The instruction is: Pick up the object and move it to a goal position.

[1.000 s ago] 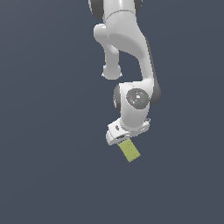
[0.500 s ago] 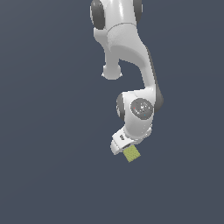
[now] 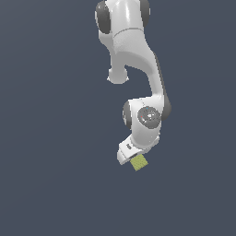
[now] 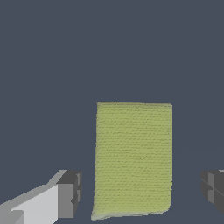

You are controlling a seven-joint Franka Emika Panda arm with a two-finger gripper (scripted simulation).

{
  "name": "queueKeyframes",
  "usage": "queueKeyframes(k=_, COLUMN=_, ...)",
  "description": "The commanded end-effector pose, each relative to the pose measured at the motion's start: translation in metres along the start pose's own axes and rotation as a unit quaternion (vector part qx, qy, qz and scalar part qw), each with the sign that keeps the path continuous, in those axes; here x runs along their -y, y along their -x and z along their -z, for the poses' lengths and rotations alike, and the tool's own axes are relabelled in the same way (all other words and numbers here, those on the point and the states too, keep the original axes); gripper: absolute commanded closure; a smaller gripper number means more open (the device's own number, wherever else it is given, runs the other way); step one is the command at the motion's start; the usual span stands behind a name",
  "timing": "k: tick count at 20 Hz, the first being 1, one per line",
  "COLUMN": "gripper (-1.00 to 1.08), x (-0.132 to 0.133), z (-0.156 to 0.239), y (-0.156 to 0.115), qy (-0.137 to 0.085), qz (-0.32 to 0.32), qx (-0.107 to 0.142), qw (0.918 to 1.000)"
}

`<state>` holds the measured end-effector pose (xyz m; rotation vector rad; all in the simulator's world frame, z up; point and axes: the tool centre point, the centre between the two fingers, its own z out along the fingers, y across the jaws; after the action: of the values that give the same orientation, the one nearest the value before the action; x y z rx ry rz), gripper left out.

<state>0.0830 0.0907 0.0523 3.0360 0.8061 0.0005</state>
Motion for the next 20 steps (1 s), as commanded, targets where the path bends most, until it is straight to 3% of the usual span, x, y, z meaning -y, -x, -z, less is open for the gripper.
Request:
queueKeyframes(k=1, gripper=-0.92, x=0.0, z=-0.011, y=0.0, qy=0.0, qz=0.001, qx=0.001, qw=1.0)
queueKeyframes(k=12, gripper=-0.92, x=0.0, z=-0.043, y=-0.001, qy=0.0, qz=0.002, qx=0.0, qw=1.0)
queueKeyframes(k=13, gripper=1.08, x=0.0, z=-0.043, y=-0.001, qy=0.0, qz=0.002, qx=0.0, qw=1.0)
queueKeyframes(k=20, gripper=1.08, x=0.0, z=-0.043, y=-0.001, qy=0.0, qz=0.002, qx=0.0, qw=1.0)
